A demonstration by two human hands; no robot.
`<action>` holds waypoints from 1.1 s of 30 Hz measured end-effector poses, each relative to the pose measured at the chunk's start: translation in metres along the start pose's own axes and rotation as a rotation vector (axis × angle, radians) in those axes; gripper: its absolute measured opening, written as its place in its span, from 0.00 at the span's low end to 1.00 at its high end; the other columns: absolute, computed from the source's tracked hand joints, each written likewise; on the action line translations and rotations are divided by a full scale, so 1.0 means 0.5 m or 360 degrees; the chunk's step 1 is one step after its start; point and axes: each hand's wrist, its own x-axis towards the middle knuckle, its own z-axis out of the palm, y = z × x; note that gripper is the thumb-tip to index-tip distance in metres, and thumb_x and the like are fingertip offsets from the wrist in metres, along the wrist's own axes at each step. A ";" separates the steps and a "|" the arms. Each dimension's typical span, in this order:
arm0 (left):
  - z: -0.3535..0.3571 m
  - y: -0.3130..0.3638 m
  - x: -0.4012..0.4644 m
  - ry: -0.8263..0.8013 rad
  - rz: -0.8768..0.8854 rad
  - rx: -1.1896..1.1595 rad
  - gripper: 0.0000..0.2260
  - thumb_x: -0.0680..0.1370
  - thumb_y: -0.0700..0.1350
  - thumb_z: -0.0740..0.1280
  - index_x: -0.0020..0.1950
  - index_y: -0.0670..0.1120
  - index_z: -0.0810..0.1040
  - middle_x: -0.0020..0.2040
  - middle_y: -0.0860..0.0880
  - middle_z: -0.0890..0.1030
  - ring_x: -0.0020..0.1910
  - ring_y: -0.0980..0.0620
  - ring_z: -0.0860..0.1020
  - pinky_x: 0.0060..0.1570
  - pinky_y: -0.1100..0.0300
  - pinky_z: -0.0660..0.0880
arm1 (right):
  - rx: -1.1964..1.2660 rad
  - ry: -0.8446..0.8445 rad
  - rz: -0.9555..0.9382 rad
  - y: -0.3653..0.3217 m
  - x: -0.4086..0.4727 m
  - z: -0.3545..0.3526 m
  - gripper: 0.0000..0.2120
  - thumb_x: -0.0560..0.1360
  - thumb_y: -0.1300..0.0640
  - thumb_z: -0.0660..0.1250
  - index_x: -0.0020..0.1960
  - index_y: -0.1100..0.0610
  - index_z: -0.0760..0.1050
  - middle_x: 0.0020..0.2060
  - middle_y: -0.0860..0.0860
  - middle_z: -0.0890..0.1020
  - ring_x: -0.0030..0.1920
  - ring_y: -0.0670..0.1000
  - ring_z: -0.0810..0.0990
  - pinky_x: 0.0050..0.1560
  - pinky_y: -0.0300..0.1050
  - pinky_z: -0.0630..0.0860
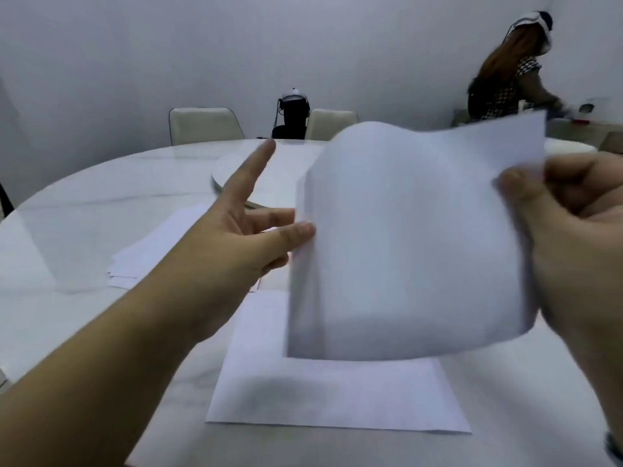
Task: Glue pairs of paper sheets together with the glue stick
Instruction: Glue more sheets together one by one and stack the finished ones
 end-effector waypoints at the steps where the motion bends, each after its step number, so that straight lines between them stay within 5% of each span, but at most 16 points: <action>1: -0.007 0.000 -0.008 0.0027 -0.0072 -0.0044 0.33 0.66 0.42 0.75 0.65 0.68 0.69 0.49 0.45 0.85 0.48 0.47 0.83 0.45 0.56 0.80 | 0.0097 0.0009 0.0044 0.018 -0.017 0.009 0.08 0.69 0.44 0.75 0.46 0.41 0.80 0.38 0.43 0.86 0.37 0.46 0.84 0.37 0.42 0.82; 3: -0.022 -0.004 -0.022 0.0158 -0.0229 -0.0104 0.21 0.67 0.40 0.71 0.56 0.60 0.78 0.44 0.44 0.85 0.42 0.44 0.84 0.37 0.56 0.81 | 0.0233 -0.0114 0.0273 0.049 -0.033 0.013 0.15 0.68 0.53 0.76 0.50 0.39 0.78 0.36 0.48 0.86 0.34 0.46 0.84 0.34 0.42 0.81; 6: -0.052 -0.028 -0.045 0.0340 -0.0378 0.0050 0.07 0.66 0.41 0.71 0.41 0.51 0.83 0.40 0.44 0.85 0.36 0.46 0.80 0.40 0.55 0.76 | 0.0574 -0.0437 0.0918 0.046 -0.068 0.020 0.25 0.60 0.59 0.74 0.52 0.39 0.80 0.41 0.57 0.87 0.38 0.54 0.86 0.34 0.47 0.81; 8: -0.062 -0.042 -0.062 0.0383 -0.0494 0.0139 0.04 0.66 0.42 0.71 0.38 0.49 0.84 0.37 0.45 0.84 0.32 0.47 0.80 0.35 0.56 0.76 | 0.0672 -0.0694 0.1228 0.052 -0.086 0.021 0.24 0.56 0.61 0.74 0.51 0.47 0.84 0.46 0.61 0.86 0.42 0.59 0.86 0.37 0.49 0.82; 12: -0.071 -0.065 -0.082 0.0407 -0.0689 0.0135 0.05 0.67 0.45 0.71 0.40 0.51 0.86 0.38 0.48 0.85 0.30 0.53 0.82 0.25 0.65 0.76 | 0.0680 -0.0614 0.1512 0.074 -0.105 0.007 0.19 0.56 0.62 0.76 0.47 0.53 0.85 0.46 0.60 0.86 0.40 0.59 0.86 0.31 0.48 0.82; 16: -0.073 -0.070 -0.080 0.0304 -0.0685 0.0067 0.10 0.64 0.44 0.70 0.43 0.53 0.85 0.43 0.48 0.86 0.40 0.49 0.84 0.37 0.61 0.81 | 0.0477 -0.0728 0.1456 0.073 -0.116 0.003 0.36 0.42 0.54 0.86 0.50 0.50 0.85 0.45 0.58 0.86 0.39 0.57 0.86 0.33 0.44 0.81; 21: -0.068 -0.078 -0.083 0.0370 -0.0468 0.0633 0.06 0.68 0.46 0.75 0.40 0.58 0.83 0.35 0.53 0.84 0.33 0.60 0.80 0.33 0.71 0.74 | -0.0058 -0.0548 0.1020 0.086 -0.125 0.011 0.15 0.57 0.54 0.78 0.44 0.47 0.85 0.34 0.48 0.86 0.33 0.49 0.85 0.33 0.36 0.79; 23: -0.072 -0.083 -0.086 0.0295 -0.0530 0.0714 0.08 0.70 0.46 0.74 0.41 0.61 0.82 0.36 0.54 0.85 0.35 0.60 0.82 0.40 0.65 0.76 | -0.0188 -0.0557 0.0986 0.091 -0.131 0.009 0.13 0.58 0.54 0.79 0.42 0.44 0.85 0.30 0.44 0.84 0.30 0.44 0.83 0.29 0.30 0.75; 26: -0.085 -0.082 -0.093 0.0086 -0.0693 0.0650 0.11 0.70 0.44 0.74 0.45 0.61 0.82 0.37 0.51 0.85 0.38 0.51 0.84 0.52 0.54 0.78 | -0.0245 -0.0610 0.1022 0.093 -0.139 0.011 0.16 0.55 0.49 0.77 0.42 0.43 0.85 0.34 0.46 0.86 0.34 0.47 0.85 0.31 0.36 0.79; 33: -0.095 -0.083 -0.095 0.0021 -0.0602 0.0928 0.14 0.66 0.46 0.77 0.42 0.65 0.81 0.36 0.57 0.82 0.31 0.55 0.79 0.33 0.65 0.73 | -0.0387 -0.0720 0.1025 0.099 -0.142 0.012 0.20 0.52 0.43 0.75 0.44 0.40 0.84 0.36 0.45 0.87 0.35 0.48 0.86 0.33 0.41 0.80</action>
